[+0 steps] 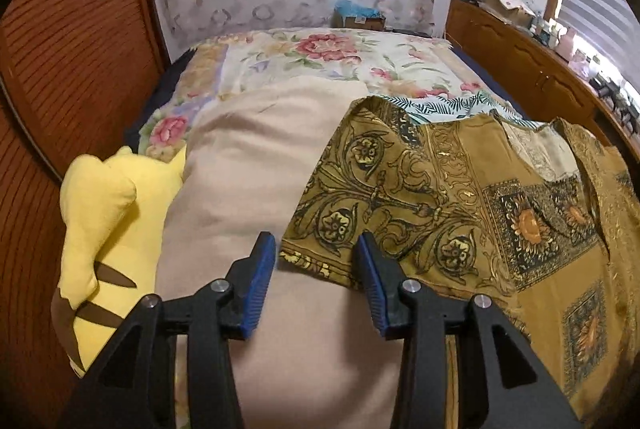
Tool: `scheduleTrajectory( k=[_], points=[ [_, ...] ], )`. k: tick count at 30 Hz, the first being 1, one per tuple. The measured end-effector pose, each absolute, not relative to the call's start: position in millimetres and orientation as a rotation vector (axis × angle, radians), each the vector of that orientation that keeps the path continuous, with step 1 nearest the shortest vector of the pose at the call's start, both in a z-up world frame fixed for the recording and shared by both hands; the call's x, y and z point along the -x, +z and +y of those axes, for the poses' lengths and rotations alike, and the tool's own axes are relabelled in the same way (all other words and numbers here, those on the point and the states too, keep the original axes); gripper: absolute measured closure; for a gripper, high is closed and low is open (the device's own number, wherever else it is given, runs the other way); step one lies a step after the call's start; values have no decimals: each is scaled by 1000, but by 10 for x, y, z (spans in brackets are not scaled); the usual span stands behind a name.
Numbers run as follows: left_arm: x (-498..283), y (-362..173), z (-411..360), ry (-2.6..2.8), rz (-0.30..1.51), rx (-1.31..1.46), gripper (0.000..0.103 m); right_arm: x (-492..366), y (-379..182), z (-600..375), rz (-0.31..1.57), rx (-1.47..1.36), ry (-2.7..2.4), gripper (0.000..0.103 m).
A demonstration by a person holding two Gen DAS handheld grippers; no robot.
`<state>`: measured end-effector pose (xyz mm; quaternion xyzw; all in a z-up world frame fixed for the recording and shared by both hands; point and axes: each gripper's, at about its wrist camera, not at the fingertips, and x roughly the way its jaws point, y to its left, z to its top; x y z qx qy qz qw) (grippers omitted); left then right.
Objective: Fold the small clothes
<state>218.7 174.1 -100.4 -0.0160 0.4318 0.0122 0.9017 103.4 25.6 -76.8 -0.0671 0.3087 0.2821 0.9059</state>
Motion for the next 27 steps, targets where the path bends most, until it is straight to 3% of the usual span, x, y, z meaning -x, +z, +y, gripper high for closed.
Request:
scheduleTrajectory(
  k=[1, 4, 7, 21, 23, 25, 27],
  points=[
    [-2183, -995, 1735, 19, 888, 20, 77, -1020, -782, 269, 640, 137, 589, 0],
    [-2138, -922, 1682, 26, 855, -32, 100, -995, -835, 285, 650, 141, 595, 0],
    [-2123, -818, 1650, 3, 832, -22, 103, -992, -858, 257, 659, 134, 591, 0],
    [-2157, -57, 788, -224, 711, -46, 103, -1026, -836, 80, 652, 97, 561, 0],
    [-2162, 36, 652, -231, 687, -68, 99, -1040, -833, 33, 651, 88, 552, 0],
    [-2203, 86, 580, -234, 689, -81, 81, -1055, -826, -17, 652, 82, 545, 0],
    [-2223, 94, 550, -236, 705, -85, 76, -1066, -824, -49, 652, 80, 538, 0]
  ],
)
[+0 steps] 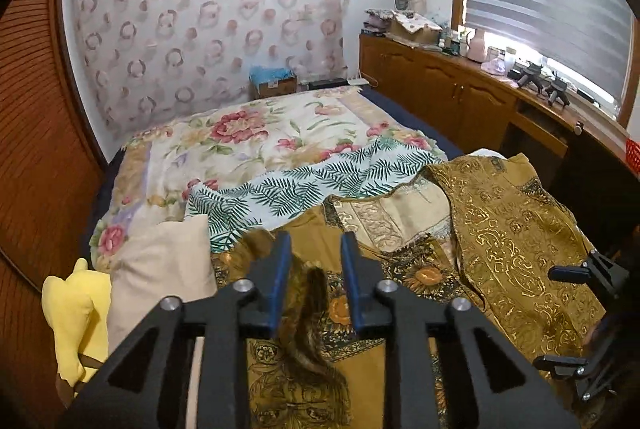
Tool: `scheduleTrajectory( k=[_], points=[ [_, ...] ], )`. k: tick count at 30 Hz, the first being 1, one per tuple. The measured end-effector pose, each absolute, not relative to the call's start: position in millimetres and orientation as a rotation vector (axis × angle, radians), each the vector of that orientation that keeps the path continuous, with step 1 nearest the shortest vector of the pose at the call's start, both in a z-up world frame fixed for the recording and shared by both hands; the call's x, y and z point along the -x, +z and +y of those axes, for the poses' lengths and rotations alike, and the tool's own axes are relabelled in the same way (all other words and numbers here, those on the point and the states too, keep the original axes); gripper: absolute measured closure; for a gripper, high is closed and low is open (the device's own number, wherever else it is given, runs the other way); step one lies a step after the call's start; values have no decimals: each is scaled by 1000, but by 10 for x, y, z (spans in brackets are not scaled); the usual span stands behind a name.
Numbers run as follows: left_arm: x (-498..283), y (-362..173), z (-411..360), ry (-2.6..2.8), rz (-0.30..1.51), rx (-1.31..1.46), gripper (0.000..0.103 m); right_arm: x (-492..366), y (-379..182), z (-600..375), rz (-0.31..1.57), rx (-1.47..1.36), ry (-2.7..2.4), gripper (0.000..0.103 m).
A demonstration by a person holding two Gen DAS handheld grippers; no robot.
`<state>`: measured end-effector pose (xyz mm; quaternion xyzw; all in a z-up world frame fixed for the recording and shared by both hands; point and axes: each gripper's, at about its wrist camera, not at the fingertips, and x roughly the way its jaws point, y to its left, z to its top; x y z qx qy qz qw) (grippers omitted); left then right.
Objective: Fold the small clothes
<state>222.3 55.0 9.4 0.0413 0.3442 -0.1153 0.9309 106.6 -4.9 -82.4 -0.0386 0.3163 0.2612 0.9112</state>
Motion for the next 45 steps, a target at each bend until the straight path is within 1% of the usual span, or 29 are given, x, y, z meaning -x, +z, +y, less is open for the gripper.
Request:
scheduleTrajectory(
  k=[1, 3, 7, 17, 21, 28, 29, 31, 33, 35, 36, 38, 45],
  points=[
    [-2226, 85, 556, -235, 710, -89, 70, -1072, -824, -67, 652, 78, 535, 0],
    [-2206, 55, 566, -223, 713, -103, 65, -1083, -823, -100, 651, 76, 528, 0],
    [-2140, -107, 624, -194, 747, -117, 62, -1105, -813, -154, 648, 68, 516, 0],
    [-2034, -824, 573, -214, 856, -109, 61, -1187, -821, -447, 646, 75, 465, 0],
    [-2076, -974, 409, -246, 873, -128, 60, -1251, -826, -694, 655, 68, 422, 0],
    [-2074, -1067, 238, -296, 877, -135, 58, -1343, -812, -1247, 656, 73, 319, 0],
    [-2072, -1060, 237, -300, 878, -133, 58, -1347, -816, -1329, 654, 83, 302, 3],
    [-2067, -1058, 254, -310, 882, -119, 57, -1367, -836, -1538, 654, 109, 243, 4],
    [-2064, -1054, 268, -314, 883, -111, 56, -1414, -869, -1772, 679, 90, 200, 10],
    [-2046, -1050, 240, -314, 882, -121, 55, -1463, -891, -2011, 700, 75, 156, 13],
    [-2041, -1050, 237, -314, 882, -124, 54, -1486, -907, -2123, 708, 75, 129, 20],
    [-2053, -1054, 247, -315, 882, -124, 54, -1541, -951, -2338, 735, 55, 91, 27],
    [-2051, -1060, 253, -321, 882, -124, 52, -1702, -1148, -2827, 823, -58, 50, 36]
  ],
)
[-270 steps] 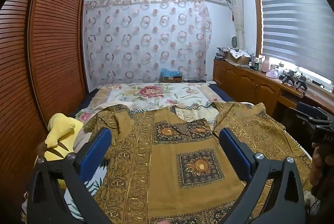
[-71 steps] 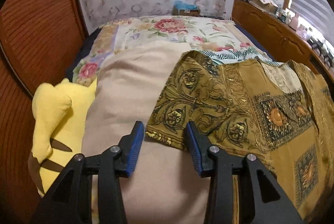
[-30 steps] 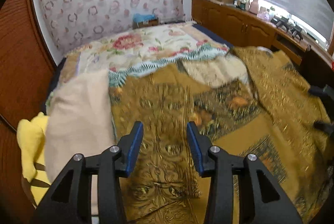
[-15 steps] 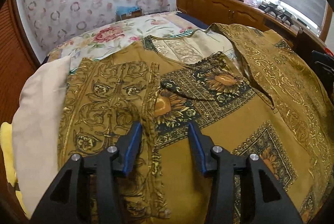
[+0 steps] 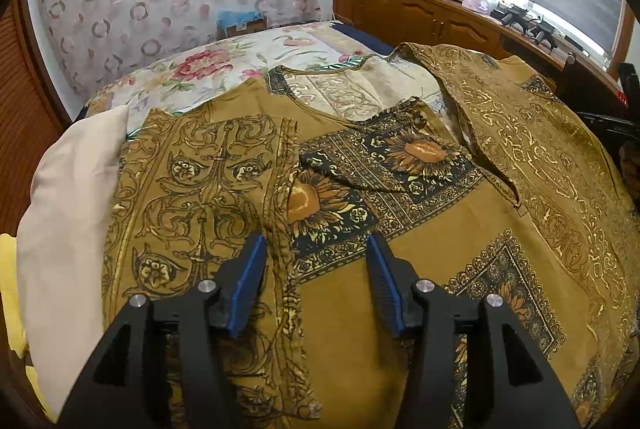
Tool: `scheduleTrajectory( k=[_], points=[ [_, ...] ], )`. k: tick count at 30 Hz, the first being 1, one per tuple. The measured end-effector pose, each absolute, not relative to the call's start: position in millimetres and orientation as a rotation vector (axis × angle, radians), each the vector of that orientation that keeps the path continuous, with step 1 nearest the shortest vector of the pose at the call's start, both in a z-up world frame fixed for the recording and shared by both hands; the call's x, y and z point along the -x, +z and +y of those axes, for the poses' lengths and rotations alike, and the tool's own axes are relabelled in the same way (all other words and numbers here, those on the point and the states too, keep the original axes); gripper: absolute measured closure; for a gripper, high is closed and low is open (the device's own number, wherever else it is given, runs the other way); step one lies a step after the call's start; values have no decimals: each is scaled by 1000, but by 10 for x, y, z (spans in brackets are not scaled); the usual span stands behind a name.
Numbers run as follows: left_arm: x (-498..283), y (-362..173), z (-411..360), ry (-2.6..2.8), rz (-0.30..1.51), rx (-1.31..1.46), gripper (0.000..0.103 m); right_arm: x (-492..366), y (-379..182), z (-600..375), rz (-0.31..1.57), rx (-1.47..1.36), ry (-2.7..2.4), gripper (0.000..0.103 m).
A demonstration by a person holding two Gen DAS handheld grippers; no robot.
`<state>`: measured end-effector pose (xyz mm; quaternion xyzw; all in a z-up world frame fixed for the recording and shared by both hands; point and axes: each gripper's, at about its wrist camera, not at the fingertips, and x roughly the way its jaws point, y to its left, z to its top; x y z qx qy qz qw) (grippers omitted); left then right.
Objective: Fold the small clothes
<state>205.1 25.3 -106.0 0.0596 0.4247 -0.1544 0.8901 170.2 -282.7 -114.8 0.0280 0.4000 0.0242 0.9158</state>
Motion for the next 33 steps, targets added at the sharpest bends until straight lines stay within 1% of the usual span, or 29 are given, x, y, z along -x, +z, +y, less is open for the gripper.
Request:
scheduleTrajectory(
  k=[1, 3, 7, 8, 10, 12, 17, 20, 27, 33],
  points=[
    [-2048, -1062, 252, -321, 882, -122, 52, -1720, -1178, -2855, 836, -78, 56, 37],
    [-2042, -1058, 244, -320, 882, -124, 52, -1752, -1229, -2910, 859, -118, 75, 44],
    [-2050, -1059, 247, -320, 882, -124, 51, -1759, -1246, -2942, 879, -150, 99, 53],
    [-2048, -1059, 248, -320, 882, -124, 51, -1762, -1251, -2941, 886, -151, 106, 59],
    [-2048, -1061, 247, -320, 883, -122, 51, -1773, -1256, -2916, 895, -154, 120, 67],
    [-2038, -1057, 247, -321, 883, -121, 51, -1757, -1249, -2905, 891, -153, 132, 81],
    [-2042, -1056, 246, -320, 883, -121, 51, -1741, -1210, -2792, 859, -76, 126, 97],
    [-2048, -1057, 246, -320, 883, -122, 50, -1718, -1136, -2768, 827, -57, 125, 99],
    [-2049, -1056, 246, -319, 884, -122, 50, -1610, -719, -2686, 644, -50, 112, 100],
    [-2048, -1056, 248, -319, 884, -121, 50, -1626, -540, -2264, 602, 10, 206, 100]
  ],
)
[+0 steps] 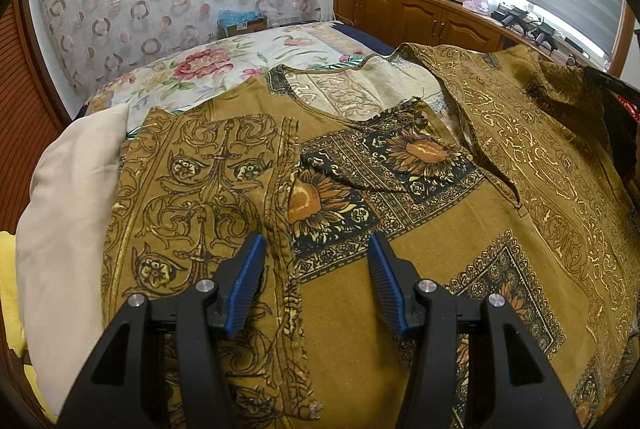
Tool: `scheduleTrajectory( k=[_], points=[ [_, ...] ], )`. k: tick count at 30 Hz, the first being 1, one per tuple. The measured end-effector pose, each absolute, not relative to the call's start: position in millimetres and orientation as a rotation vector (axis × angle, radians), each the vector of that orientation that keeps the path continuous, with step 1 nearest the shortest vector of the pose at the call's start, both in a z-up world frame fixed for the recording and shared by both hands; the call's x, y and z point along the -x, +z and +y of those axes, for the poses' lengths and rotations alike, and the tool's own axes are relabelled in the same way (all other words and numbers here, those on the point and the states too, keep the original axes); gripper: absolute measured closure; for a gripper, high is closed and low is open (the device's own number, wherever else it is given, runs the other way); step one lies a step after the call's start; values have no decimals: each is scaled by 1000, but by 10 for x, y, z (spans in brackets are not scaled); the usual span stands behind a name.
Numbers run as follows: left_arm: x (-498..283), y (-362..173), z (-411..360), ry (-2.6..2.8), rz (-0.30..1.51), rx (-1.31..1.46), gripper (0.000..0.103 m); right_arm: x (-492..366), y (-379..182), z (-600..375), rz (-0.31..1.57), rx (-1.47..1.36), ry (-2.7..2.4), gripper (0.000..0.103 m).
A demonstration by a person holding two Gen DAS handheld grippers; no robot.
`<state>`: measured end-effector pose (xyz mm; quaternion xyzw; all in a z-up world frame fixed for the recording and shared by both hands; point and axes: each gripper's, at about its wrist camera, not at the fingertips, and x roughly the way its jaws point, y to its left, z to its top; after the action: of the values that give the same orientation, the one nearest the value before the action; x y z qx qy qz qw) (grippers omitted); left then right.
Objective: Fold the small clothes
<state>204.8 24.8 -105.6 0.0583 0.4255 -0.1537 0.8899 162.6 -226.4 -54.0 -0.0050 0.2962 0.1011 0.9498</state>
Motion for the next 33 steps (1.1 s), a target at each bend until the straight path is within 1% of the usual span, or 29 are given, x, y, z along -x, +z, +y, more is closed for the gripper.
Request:
scheduleTrajectory(
  k=[4, 11, 13, 14, 15, 16, 18, 19, 23, 26, 33],
  points=[
    [-2050, -1059, 248, -318, 885, -121, 50, -1590, -590, -1861, 619, 75, 300, 100],
    [-2051, -1060, 247, -317, 884, -125, 49, -1531, -984, -1422, 741, 149, 373, 99],
    [-2054, -1062, 245, -317, 885, -124, 49, -1495, -1047, -1383, 760, 148, 370, 95],
    [-2049, -1062, 244, -316, 884, -127, 49, -1481, -1057, -1375, 769, 142, 371, 89],
    [-2044, -1061, 242, -312, 883, -131, 49, -1465, -1059, -1373, 775, 140, 373, 80],
    [-2054, -1060, 253, -311, 883, -130, 49, -1439, -1053, -1371, 775, 146, 372, 75],
    [-2050, -1058, 285, -303, 886, -119, 49, -1372, -1008, -1417, 762, 160, 363, 51],
    [-2046, -1058, 282, -301, 888, -118, 49, -1345, -966, -1451, 750, 159, 359, 48],
    [-1975, -1033, 338, -290, 905, -97, 49, -1376, -792, -1679, 711, 109, 317, 46],
    [-1793, -888, 333, -306, 858, -70, 49, -1536, -764, -1829, 714, 85, 269, 46],
    [-1313, -450, 474, -296, 730, -7, 49, -2167, -1142, -2090, 871, -25, 206, 46]
  ],
)
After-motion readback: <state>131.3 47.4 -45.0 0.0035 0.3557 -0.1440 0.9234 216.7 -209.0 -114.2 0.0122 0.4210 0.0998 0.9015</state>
